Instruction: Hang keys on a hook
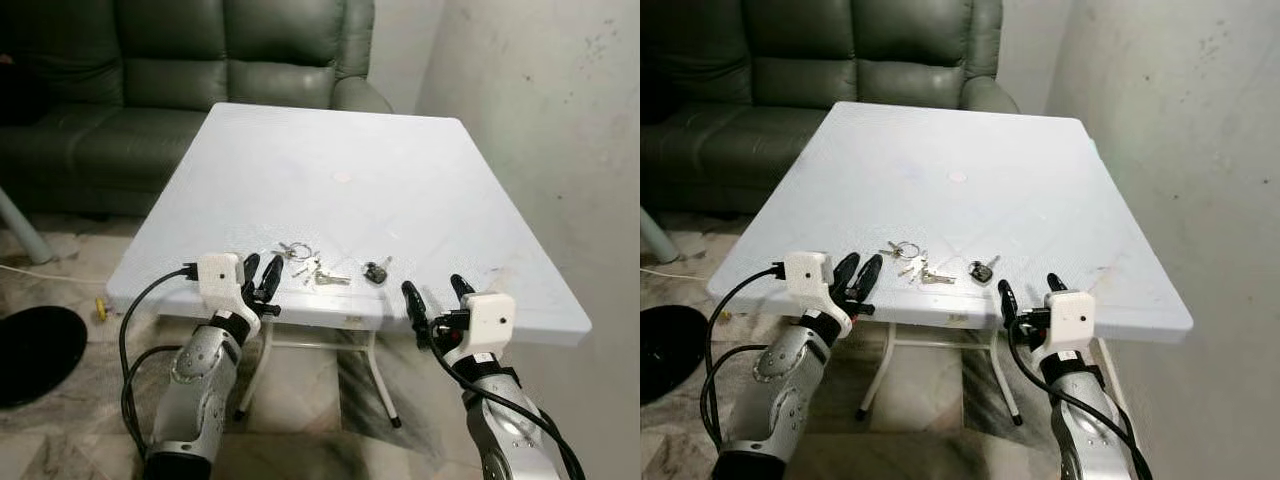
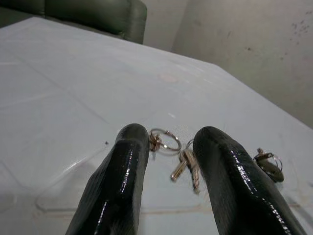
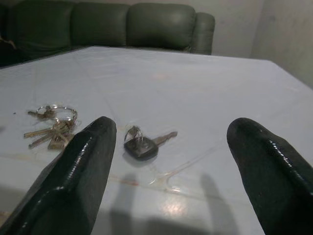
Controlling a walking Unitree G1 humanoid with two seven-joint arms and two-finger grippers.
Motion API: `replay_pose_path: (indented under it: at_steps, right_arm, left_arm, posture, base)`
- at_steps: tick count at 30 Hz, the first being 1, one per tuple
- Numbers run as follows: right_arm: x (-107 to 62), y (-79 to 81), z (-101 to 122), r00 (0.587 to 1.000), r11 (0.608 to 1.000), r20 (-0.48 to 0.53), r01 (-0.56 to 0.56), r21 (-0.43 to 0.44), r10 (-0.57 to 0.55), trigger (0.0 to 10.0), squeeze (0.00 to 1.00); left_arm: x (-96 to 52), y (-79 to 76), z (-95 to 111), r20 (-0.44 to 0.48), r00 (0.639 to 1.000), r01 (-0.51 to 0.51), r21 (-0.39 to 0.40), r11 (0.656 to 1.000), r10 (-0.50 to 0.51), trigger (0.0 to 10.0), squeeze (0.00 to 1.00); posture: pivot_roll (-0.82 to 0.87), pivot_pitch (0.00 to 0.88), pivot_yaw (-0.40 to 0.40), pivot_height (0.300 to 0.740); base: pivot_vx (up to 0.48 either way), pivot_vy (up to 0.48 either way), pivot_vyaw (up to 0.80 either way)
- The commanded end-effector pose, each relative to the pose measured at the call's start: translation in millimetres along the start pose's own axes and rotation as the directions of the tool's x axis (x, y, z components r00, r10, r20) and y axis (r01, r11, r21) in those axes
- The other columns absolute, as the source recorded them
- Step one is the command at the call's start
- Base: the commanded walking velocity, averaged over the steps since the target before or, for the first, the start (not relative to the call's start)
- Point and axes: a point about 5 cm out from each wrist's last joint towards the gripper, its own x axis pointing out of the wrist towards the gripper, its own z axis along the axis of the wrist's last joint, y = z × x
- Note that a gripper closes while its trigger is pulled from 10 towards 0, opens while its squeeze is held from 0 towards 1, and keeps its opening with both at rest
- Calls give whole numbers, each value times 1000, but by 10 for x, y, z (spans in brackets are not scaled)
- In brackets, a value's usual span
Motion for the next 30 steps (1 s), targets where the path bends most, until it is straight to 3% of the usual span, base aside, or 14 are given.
replay_pose_path:
  at_steps: [1,10,18,30]
  right_arm:
    - [-15,-30,8,1000,1000,-2,10,5,-10,10000,0]
    - [0,-60,-13,999,999,-26,41,4,-41,10000,0]
    - [35,-108,-45,993,994,-75,83,-63,-88,10000,0]
    - [136,-117,-37,995,996,-88,31,-88,-39,10000,0]
  left_arm:
    - [12,-30,2,-1,1000,-4,-4,1000,4,10000,0]
    - [17,-16,-16,-10,999,-38,27,999,39,10000,0]
    - [6,27,-34,-37,998,-45,56,997,47,10000,0]
    - [59,90,32,-35,999,-13,118,993,18,10000,0]
  posture:
    - [64,0,-29,736]
    - [67,0,-32,736]
    - [74,0,-37,736]
    - [91,0,-49,736]
  base:
    - [0,0,0]
    - [0,0,0]
    - [0,0,0]
    - [0,0,0]
